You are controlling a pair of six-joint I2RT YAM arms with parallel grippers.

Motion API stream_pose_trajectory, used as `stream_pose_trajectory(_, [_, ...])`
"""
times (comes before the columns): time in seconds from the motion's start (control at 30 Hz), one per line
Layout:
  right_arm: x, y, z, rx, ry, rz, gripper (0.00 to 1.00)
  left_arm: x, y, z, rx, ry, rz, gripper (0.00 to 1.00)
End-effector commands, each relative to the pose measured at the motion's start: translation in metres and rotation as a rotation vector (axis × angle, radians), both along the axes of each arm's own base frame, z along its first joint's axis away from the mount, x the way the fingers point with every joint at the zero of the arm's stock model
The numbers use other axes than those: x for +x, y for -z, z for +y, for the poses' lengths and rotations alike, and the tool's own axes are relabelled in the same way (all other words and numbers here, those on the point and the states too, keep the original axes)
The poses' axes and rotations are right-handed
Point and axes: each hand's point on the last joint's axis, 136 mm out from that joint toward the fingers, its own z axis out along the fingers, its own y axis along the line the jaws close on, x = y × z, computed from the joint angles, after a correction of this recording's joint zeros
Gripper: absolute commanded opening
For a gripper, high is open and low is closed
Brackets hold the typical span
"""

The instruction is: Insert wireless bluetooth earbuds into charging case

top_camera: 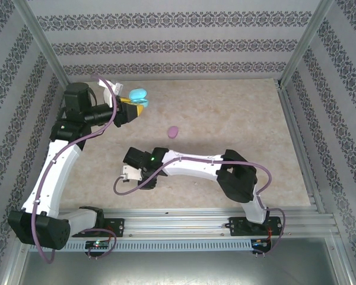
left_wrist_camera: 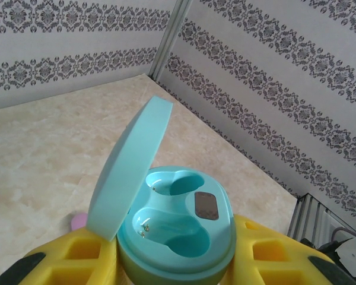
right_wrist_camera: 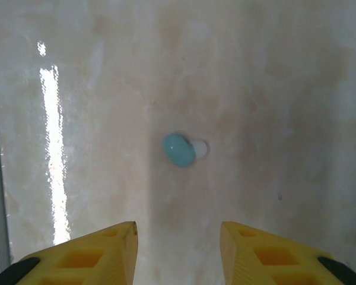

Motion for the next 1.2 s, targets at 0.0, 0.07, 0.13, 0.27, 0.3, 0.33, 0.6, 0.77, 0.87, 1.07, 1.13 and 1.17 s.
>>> stream_pose_trajectory(0.0, [0.008,0.007,0.001,-0.058,-0.047,-0.040,0.40,0.003,-0.020,0.002,-0.022,0.004,-0.063,0.07])
stream_pose_trajectory(0.07, [0.010,0.010,0.005,-0.063,-0.056,-0.041,0.40,0.005,-0.018,0.002,-0.022,0.005,-0.059,0.07])
stream_pose_trajectory(0.13, [0.012,0.014,0.009,-0.070,-0.067,-0.045,0.40,0.006,-0.018,0.002,-0.021,0.002,-0.059,0.07])
stream_pose_trajectory(0.27, [0.015,0.022,0.012,-0.093,-0.085,-0.048,0.40,0.007,-0.017,0.002,-0.019,0.004,-0.061,0.07])
stream_pose_trajectory(0.3, [0.016,0.025,0.012,-0.101,-0.088,-0.045,0.41,0.008,-0.017,0.002,-0.019,0.004,-0.060,0.07])
stream_pose_trajectory(0.33, [0.016,0.026,0.013,-0.103,-0.092,-0.046,0.41,0.008,-0.016,0.002,-0.017,0.004,-0.059,0.07])
stream_pose_trajectory(0.6, [0.014,0.034,0.018,-0.106,-0.106,-0.030,0.50,0.009,-0.015,0.001,-0.012,0.011,-0.056,0.07])
stream_pose_trajectory(0.77, [0.014,0.041,0.019,-0.120,-0.114,-0.023,0.50,0.008,-0.013,0.002,-0.007,0.011,-0.053,0.07])
stream_pose_trajectory(0.87, [0.015,0.046,0.020,-0.125,-0.114,-0.016,0.50,0.007,-0.014,0.002,-0.005,0.012,-0.053,0.07])
stream_pose_trajectory(1.07, [0.016,0.051,0.022,-0.134,-0.113,-0.006,0.47,0.006,-0.012,0.002,-0.001,0.010,-0.052,0.07])
stream_pose_trajectory(1.13, [0.016,0.052,0.021,-0.141,-0.113,-0.001,0.45,0.006,-0.012,0.003,-0.001,0.010,-0.052,0.07])
stream_pose_trajectory(1.17, [0.016,0.053,0.021,-0.143,-0.113,0.002,0.45,0.006,-0.012,0.003,-0.001,0.010,-0.051,0.07])
